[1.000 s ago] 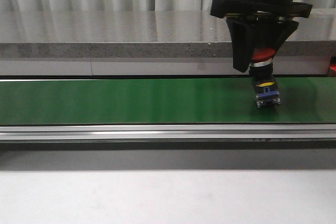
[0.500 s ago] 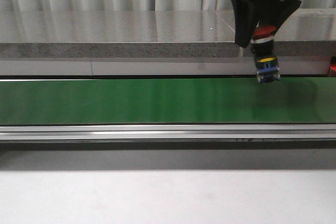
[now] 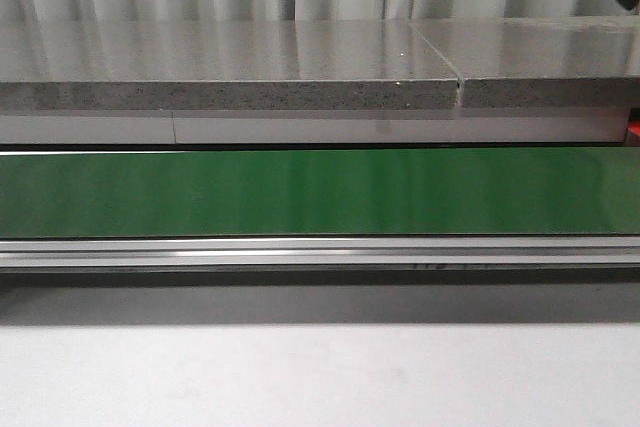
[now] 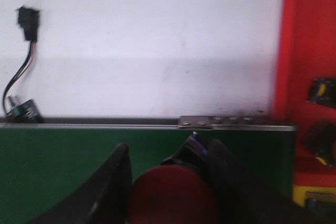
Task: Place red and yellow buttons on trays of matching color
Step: 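Lower the red button into the red tray and open the right gripper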
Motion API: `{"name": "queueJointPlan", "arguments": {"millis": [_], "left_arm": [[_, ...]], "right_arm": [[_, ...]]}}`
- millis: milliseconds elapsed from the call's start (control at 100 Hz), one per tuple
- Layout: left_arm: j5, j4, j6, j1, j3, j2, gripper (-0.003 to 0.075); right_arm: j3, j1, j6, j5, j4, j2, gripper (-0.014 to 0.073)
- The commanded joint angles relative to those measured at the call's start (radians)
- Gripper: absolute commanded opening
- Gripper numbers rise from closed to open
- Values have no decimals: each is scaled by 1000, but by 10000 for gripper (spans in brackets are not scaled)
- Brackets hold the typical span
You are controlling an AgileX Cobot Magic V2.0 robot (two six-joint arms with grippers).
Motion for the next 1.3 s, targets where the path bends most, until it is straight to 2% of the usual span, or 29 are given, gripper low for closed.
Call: {"name": "queueJointPlan", "arguments": {"millis": [0, 280, 700, 910, 1100, 1290], "left_arm": [[-64, -23, -2, -7, -28, 4, -21], [-64, -23, -2, -7, -28, 4, -21], [-64, -23, -2, -7, -28, 4, -21], [-64, -23, -2, -7, -28, 4, -21], [-64, -23, -2, -7, -28, 4, -21], [-64, -23, -2, -7, -28, 4, -21]], "right_arm": [[-33, -74, 13, -60, 2, -61, 164], [-33, -264, 63, -165, 2, -56, 164], [-31, -442, 100, -233, 3, 51, 164], [-31, -467, 123, -309, 20, 141, 164], [-31, -465, 123, -384, 114, 205, 164], [-32, -465, 123, -423, 146, 251, 164]]}}
